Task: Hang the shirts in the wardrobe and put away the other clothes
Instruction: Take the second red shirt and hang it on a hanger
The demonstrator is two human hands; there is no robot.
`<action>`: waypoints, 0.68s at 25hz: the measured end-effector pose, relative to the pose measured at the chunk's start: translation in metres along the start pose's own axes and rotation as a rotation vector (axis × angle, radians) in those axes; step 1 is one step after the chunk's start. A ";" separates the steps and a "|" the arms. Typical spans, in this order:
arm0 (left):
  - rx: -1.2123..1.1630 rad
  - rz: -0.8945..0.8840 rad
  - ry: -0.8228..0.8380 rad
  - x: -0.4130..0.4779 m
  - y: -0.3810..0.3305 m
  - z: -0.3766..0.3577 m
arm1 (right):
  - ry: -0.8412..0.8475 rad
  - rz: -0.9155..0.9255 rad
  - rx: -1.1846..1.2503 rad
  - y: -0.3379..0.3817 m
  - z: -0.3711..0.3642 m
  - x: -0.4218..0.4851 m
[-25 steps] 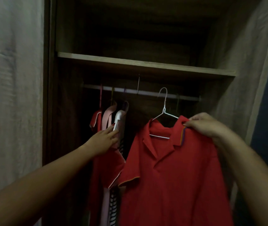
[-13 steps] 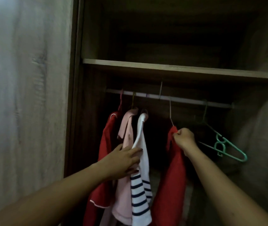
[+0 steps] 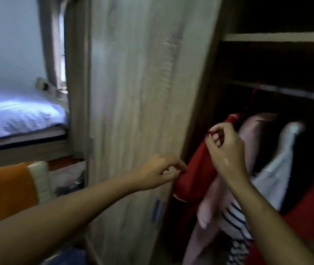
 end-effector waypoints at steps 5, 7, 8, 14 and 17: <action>-0.111 0.539 -0.051 -0.145 0.144 0.059 | 0.318 -0.067 0.156 0.007 -0.184 -0.038; -0.116 0.770 -0.080 -0.224 0.208 0.085 | 0.456 -0.134 0.218 0.012 -0.262 -0.062; -0.074 0.891 -0.081 -0.264 0.238 0.099 | 0.522 -0.161 0.252 0.015 -0.300 -0.073; 0.320 1.375 -0.175 -0.441 0.368 0.178 | 0.815 -0.261 0.360 0.038 -0.475 -0.135; 0.461 1.585 0.097 -0.487 0.422 0.179 | 0.962 -0.330 0.363 0.044 -0.534 -0.169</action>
Point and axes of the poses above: each hand's wrist, its own x-axis towards the middle knuckle, its own z-axis out of the back of the hand, y = z × x, the point moved 7 cm from there along x, towards the middle knuckle, and after that the axes turned 11 degrees about x, right-handed, at the moved point
